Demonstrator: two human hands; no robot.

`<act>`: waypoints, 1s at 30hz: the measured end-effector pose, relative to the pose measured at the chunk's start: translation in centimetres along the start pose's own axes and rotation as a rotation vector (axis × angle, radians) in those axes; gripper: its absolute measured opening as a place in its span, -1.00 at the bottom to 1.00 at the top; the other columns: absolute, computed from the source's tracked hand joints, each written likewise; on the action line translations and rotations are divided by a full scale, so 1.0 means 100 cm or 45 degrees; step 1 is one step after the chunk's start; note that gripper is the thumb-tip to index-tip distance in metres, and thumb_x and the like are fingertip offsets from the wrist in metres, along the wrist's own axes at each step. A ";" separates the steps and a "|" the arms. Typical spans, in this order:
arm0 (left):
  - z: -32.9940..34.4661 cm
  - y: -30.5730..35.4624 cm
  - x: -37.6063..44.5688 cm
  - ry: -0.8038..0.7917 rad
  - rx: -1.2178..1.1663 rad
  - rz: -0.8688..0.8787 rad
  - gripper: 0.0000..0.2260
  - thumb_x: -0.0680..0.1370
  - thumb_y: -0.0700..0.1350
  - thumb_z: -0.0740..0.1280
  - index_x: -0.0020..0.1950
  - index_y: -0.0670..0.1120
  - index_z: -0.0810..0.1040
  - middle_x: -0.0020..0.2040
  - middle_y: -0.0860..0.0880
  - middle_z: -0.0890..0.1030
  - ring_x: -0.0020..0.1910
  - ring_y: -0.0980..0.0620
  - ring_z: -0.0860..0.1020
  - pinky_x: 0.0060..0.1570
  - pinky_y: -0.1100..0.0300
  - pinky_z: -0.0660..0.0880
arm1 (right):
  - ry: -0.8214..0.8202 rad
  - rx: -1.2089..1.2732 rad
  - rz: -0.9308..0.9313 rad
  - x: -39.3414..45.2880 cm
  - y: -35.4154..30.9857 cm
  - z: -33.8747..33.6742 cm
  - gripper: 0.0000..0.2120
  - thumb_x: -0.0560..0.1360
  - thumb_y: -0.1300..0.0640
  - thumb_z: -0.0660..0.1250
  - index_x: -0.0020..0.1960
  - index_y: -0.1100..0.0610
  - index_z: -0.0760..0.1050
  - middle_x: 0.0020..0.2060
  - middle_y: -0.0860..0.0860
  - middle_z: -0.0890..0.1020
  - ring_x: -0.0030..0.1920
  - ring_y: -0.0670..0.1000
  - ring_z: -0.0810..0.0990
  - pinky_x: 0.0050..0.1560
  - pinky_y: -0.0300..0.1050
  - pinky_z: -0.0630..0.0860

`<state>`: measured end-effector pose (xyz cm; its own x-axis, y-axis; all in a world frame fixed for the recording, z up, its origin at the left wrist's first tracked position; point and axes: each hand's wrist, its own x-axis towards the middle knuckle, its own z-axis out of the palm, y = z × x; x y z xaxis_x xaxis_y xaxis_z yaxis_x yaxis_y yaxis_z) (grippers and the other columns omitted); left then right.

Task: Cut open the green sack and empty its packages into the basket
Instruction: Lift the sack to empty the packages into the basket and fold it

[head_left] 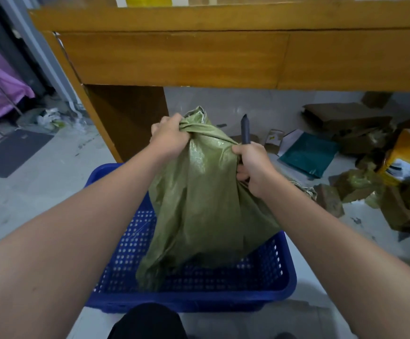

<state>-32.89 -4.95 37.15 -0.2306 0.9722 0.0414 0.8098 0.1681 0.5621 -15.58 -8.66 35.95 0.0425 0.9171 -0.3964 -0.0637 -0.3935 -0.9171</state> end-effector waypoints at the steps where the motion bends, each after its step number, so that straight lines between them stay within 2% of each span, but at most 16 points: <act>1: -0.002 -0.004 0.002 -0.043 -0.037 0.013 -0.85 0.50 -0.21 0.27 0.01 0.01 0.42 0.16 -0.09 0.46 0.23 -0.19 0.39 0.09 0.03 0.38 | -0.013 0.003 0.042 -0.002 0.001 -0.001 -0.89 0.56 0.20 0.18 -0.14 0.07 0.38 -0.41 -0.02 0.32 -0.51 -0.06 0.24 -0.62 -0.25 0.17; 4: -0.004 -0.018 -0.004 -0.055 -0.058 -0.042 -0.75 0.42 -0.27 0.30 -0.11 0.06 0.36 0.02 -0.02 0.51 0.08 -0.15 0.46 0.00 -0.06 0.46 | -0.036 0.060 0.121 -0.005 0.001 -0.003 -0.90 0.50 0.21 0.19 -0.18 0.08 0.35 -0.45 -0.04 0.32 -0.54 -0.08 0.23 -0.66 -0.30 0.12; 7: -0.001 -0.029 -0.007 -0.074 0.054 -0.136 -0.77 0.48 -0.17 0.24 0.07 0.11 0.45 0.04 0.00 0.51 0.08 -0.12 0.42 -0.01 0.00 0.43 | -0.121 0.061 0.110 -0.007 0.001 -0.003 -0.93 0.42 0.16 0.28 -0.18 0.10 0.38 -0.46 -0.06 0.38 -0.56 -0.10 0.27 -0.65 -0.29 0.13; 9: -0.002 -0.026 -0.005 -0.095 0.112 -0.178 -0.76 0.54 -0.15 0.20 0.14 0.01 0.55 0.10 -0.05 0.57 0.03 -0.12 0.54 -0.02 0.06 0.51 | -0.182 -0.240 0.085 -0.006 0.005 -0.005 -0.68 0.31 0.08 0.44 0.01 0.13 0.47 -0.29 0.00 0.49 -0.42 -0.05 0.37 -0.59 -0.27 0.25; 10: -0.001 -0.023 -0.004 -0.054 0.088 -0.171 -0.77 0.56 -0.16 0.18 0.10 -0.04 0.59 0.12 -0.07 0.56 0.01 -0.12 0.56 0.01 0.07 0.54 | -0.194 -0.433 0.066 -0.008 0.005 -0.005 -0.56 0.28 0.07 0.49 0.10 0.14 0.47 -0.22 0.03 0.51 -0.37 -0.02 0.40 -0.52 -0.23 0.30; 11: 0.002 -0.019 -0.005 0.033 0.027 -0.142 -0.78 0.57 -0.18 0.17 0.06 -0.05 0.60 0.15 -0.06 0.52 -0.01 -0.11 0.54 0.04 0.08 0.53 | -0.193 -0.593 0.042 -0.007 0.005 -0.007 -0.53 0.29 0.09 0.51 0.13 0.15 0.46 -0.18 0.06 0.52 -0.36 0.00 0.40 -0.49 -0.19 0.33; 13: 0.009 -0.007 -0.009 0.193 -0.041 -0.069 -0.80 0.58 -0.20 0.15 0.04 -0.05 0.56 0.16 -0.01 0.43 -0.03 -0.07 0.49 0.04 0.12 0.48 | -0.137 -0.757 0.028 -0.006 0.004 -0.012 -0.62 0.34 0.16 0.50 0.10 0.19 0.49 -0.16 0.11 0.57 -0.33 0.06 0.51 -0.40 -0.10 0.51; 14: 0.010 0.000 -0.012 0.196 -0.023 -0.053 -0.80 0.58 -0.20 0.13 0.03 -0.04 0.53 0.14 0.01 0.46 -0.03 -0.07 0.51 0.03 0.11 0.50 | -0.109 -0.803 0.028 -0.003 0.003 -0.016 -0.69 0.36 0.18 0.47 0.07 0.22 0.52 -0.11 0.14 0.62 -0.23 0.12 0.59 -0.24 0.00 0.63; 16: 0.011 0.008 -0.018 0.143 -0.029 -0.025 -0.80 0.57 -0.20 0.10 -0.01 -0.05 0.51 0.07 -0.07 0.58 -0.01 -0.13 0.57 0.04 0.01 0.56 | -0.119 -0.779 -0.001 -0.004 0.002 -0.020 -0.85 0.42 0.20 0.43 -0.05 0.21 0.54 -0.04 0.16 0.64 -0.06 0.18 0.62 0.02 0.08 0.62; 17: 0.009 0.010 -0.015 0.184 -0.101 0.022 -0.80 0.56 -0.21 0.10 -0.01 -0.08 0.51 0.03 -0.10 0.60 -0.01 -0.14 0.56 0.02 -0.03 0.56 | -0.111 -0.660 -0.028 -0.009 -0.001 -0.021 -0.93 0.46 0.19 0.41 -0.11 0.16 0.53 -0.06 0.15 0.63 -0.06 0.15 0.60 0.01 0.03 0.59; 19: 0.001 0.016 -0.010 0.209 -0.138 0.061 -0.81 0.57 -0.21 0.10 0.02 -0.12 0.50 0.03 -0.12 0.58 0.01 -0.15 0.54 0.02 -0.06 0.53 | -0.067 -0.401 -0.103 -0.012 -0.003 -0.022 -0.93 0.51 0.16 0.38 -0.14 0.08 0.51 -0.11 0.18 0.60 -0.14 0.15 0.57 -0.12 -0.03 0.50; 20: -0.001 0.015 -0.009 0.185 -0.118 0.016 -0.79 0.58 -0.19 0.09 0.06 -0.14 0.49 0.06 -0.13 0.58 0.04 -0.16 0.54 0.07 -0.06 0.52 | -0.091 -0.406 -0.111 -0.012 -0.002 -0.021 -0.95 0.52 0.14 0.37 -0.10 0.08 0.52 -0.16 0.18 0.59 -0.22 0.14 0.57 -0.20 -0.06 0.49; 22: -0.004 0.014 -0.015 0.114 -0.272 -0.081 -0.75 0.58 -0.20 0.07 0.13 -0.16 0.48 0.06 -0.12 0.56 0.06 -0.16 0.52 0.14 -0.04 0.49 | -0.091 -0.422 -0.138 -0.013 -0.001 -0.016 -0.95 0.53 0.13 0.36 -0.09 0.08 0.51 -0.32 0.07 0.47 -0.40 0.01 0.40 -0.39 -0.15 0.33; 24: -0.009 0.018 -0.012 0.137 -0.460 -0.088 -0.74 0.57 -0.20 0.08 0.18 -0.16 0.46 0.03 -0.08 0.54 0.06 -0.13 0.50 0.13 -0.04 0.45 | -0.058 -0.268 -0.177 -0.008 -0.015 -0.009 -0.90 0.51 0.16 0.36 -0.16 0.05 0.46 -0.36 0.03 0.39 -0.44 -0.02 0.29 -0.46 -0.19 0.22; 27: -0.012 0.014 -0.012 -0.064 -0.462 -0.079 -0.68 0.55 -0.08 0.25 0.28 -0.11 0.42 0.20 -0.12 0.55 0.20 -0.14 0.52 0.25 -0.06 0.47 | -0.067 -0.273 -0.148 -0.011 -0.018 -0.006 -0.94 0.50 0.16 0.36 -0.12 0.07 0.48 -0.34 0.03 0.47 -0.45 -0.03 0.34 -0.47 -0.18 0.25; 30: -0.008 0.011 -0.017 -0.253 -0.529 -0.030 -0.49 0.40 -0.09 0.43 0.32 -0.07 0.39 0.20 -0.08 0.56 0.17 -0.09 0.55 0.22 -0.07 0.50 | -0.073 -0.110 -0.117 -0.014 -0.019 -0.009 -0.92 0.51 0.19 0.34 -0.13 0.07 0.47 -0.26 0.07 0.53 -0.34 0.02 0.43 -0.37 -0.14 0.32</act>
<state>-32.05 -6.54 38.31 -0.1057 0.9881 -0.1116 0.5110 0.1503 0.8463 -14.62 -9.23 38.21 -0.0133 0.9507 -0.3098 0.0241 -0.3094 -0.9506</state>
